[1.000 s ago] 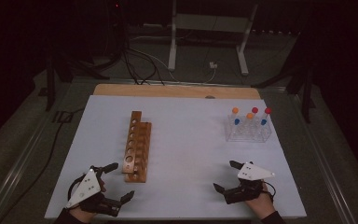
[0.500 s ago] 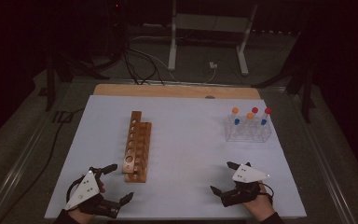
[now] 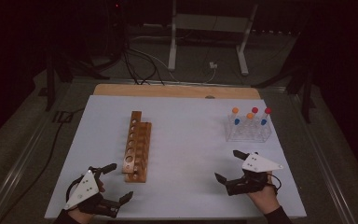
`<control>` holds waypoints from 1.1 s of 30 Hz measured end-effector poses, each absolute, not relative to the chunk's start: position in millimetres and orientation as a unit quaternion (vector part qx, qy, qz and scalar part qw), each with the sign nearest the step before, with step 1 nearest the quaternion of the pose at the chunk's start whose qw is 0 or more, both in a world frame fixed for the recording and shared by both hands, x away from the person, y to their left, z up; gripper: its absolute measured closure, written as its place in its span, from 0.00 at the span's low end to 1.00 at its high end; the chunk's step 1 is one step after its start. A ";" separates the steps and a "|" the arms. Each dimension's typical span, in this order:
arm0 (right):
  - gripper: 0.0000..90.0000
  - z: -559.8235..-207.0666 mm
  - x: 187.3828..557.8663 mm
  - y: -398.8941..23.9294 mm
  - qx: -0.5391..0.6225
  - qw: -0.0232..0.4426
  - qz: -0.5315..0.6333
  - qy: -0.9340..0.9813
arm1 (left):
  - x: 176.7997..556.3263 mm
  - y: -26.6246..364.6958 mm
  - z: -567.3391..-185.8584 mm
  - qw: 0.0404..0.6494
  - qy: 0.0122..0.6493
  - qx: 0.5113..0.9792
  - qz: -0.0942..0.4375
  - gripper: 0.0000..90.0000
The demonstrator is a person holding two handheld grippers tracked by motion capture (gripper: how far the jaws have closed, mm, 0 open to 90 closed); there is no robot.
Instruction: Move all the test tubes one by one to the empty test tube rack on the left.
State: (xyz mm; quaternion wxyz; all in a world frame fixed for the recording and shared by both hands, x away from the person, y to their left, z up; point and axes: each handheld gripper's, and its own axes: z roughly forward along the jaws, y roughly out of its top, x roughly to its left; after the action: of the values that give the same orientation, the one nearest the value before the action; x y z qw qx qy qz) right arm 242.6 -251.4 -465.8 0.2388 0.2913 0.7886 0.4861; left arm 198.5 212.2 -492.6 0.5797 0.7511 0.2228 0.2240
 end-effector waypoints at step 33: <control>0.08 -444.9 343.3 -284.1 0.443 0.312 0.476 0.693 | 197.5 211.7 -492.5 0.581 0.220 0.749 0.230 0.01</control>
State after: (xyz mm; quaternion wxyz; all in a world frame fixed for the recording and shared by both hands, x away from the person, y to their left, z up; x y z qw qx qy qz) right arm 343.3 -284.1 -444.9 0.3120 0.4426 0.6932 0.4756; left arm 197.5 211.7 -492.5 0.5809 0.7490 0.2203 0.2303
